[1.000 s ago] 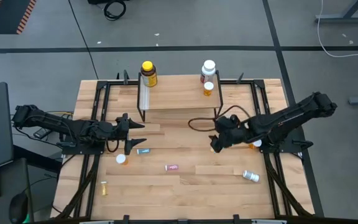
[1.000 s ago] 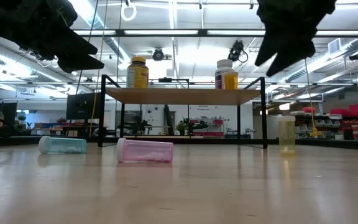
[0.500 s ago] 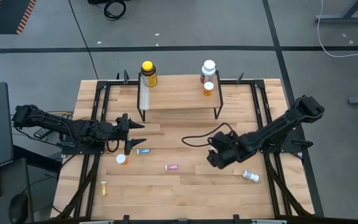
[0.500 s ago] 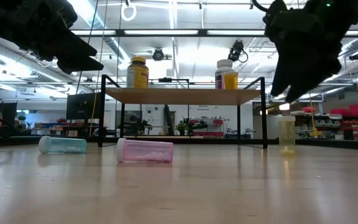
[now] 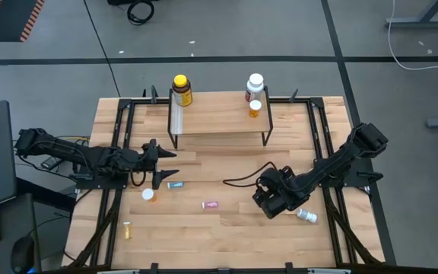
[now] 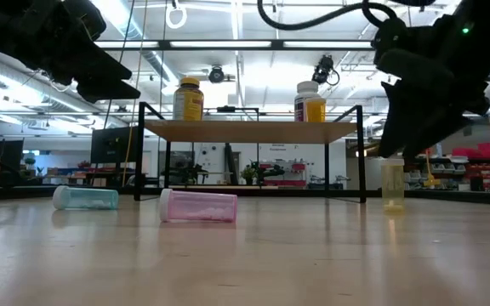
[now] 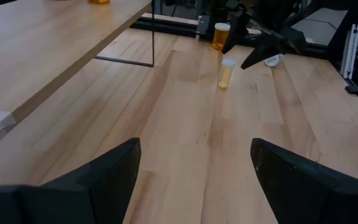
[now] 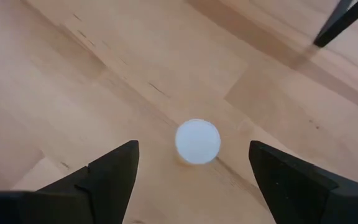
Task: Pick and place medicine bottles onto shelf by color
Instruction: Put the right small yellow pill bottle on the shelf
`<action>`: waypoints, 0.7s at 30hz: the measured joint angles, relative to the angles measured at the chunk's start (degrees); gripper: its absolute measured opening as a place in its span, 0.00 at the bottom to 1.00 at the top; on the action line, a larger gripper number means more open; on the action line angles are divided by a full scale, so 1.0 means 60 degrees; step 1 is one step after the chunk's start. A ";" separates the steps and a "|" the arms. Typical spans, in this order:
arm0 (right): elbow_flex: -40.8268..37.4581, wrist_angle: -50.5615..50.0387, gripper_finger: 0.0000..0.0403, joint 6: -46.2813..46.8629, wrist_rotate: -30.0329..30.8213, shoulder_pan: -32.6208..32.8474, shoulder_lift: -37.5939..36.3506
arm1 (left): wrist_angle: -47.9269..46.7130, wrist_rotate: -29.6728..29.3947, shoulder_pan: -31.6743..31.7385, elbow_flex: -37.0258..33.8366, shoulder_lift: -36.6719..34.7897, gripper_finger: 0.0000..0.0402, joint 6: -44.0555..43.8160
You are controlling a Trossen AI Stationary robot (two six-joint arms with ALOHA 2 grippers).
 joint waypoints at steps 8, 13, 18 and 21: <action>-0.0004 -0.0050 0.71 0.0207 -0.0047 0.0000 0.0480 | -0.0055 0.0000 0.0003 0.0000 0.0000 0.78 -0.0058; -0.0004 -0.0104 0.65 0.0209 -0.0015 -0.0003 0.0507 | -0.0055 0.0000 0.0001 0.0000 0.0000 0.78 -0.0062; -0.0004 -0.0113 0.57 0.0190 0.0001 0.0000 0.0512 | -0.0055 0.0000 0.0000 0.0000 0.0000 0.78 -0.0051; -0.0004 -0.0103 0.55 0.0165 0.0100 0.0000 0.0512 | -0.0055 0.0000 0.0000 0.0000 0.0000 0.78 -0.0058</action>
